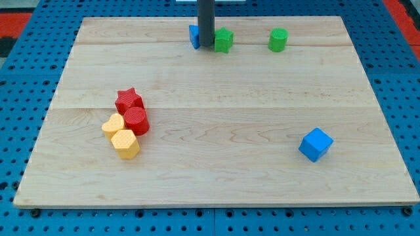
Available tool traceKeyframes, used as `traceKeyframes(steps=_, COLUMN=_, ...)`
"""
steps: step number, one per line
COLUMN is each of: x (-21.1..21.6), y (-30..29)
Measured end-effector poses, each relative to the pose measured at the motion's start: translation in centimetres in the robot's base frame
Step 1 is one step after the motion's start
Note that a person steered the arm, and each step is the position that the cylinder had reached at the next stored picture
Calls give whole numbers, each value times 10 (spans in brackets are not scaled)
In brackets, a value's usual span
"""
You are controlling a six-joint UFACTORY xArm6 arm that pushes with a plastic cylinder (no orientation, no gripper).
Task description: Slide the blue triangle diagonal to the cube
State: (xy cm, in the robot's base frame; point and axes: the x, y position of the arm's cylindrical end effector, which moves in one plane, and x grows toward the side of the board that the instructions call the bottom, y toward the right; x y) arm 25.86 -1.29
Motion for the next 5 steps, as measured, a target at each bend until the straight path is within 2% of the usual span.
traceKeyframes(steps=2, x=-47, y=-6)
traceKeyframes(steps=3, x=-65, y=-27)
traceKeyframes(steps=5, x=-38, y=-98)
